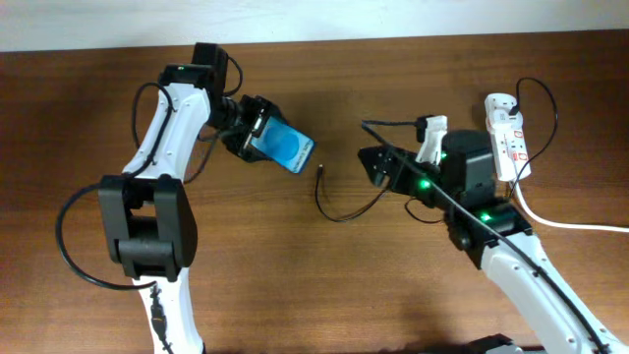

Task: Plug charger to phone and switch on socket
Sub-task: 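Bring the right gripper to the phone's side edge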

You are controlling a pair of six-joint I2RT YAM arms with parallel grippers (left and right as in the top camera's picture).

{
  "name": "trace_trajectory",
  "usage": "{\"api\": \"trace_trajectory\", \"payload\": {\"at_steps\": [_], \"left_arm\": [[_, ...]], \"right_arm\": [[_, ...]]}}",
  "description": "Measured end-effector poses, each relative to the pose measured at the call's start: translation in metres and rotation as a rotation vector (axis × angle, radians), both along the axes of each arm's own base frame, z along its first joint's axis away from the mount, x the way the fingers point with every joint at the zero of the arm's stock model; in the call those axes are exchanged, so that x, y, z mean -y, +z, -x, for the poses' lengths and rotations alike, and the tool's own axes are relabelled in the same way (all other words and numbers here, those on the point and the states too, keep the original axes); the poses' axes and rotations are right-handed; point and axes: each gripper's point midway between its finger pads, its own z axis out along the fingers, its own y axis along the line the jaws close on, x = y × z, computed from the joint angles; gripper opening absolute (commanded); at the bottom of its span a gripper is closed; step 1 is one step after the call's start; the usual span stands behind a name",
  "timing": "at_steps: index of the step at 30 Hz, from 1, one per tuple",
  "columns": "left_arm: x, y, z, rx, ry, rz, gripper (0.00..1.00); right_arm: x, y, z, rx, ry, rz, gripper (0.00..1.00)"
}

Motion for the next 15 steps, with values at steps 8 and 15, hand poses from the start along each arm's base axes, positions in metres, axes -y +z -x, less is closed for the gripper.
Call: {"api": "trace_trajectory", "payload": {"at_steps": [8,15], "left_arm": [[0.055,0.020,0.021,-0.088,-0.036,0.165,0.00],[0.077,0.019,0.027,-0.108,-0.043,0.154,0.00]], "right_arm": [[-0.035,0.005,-0.019,-0.082,0.000,0.001,0.73],[-0.073,-0.019,-0.018,-0.140,0.049,0.061,0.65]]}}
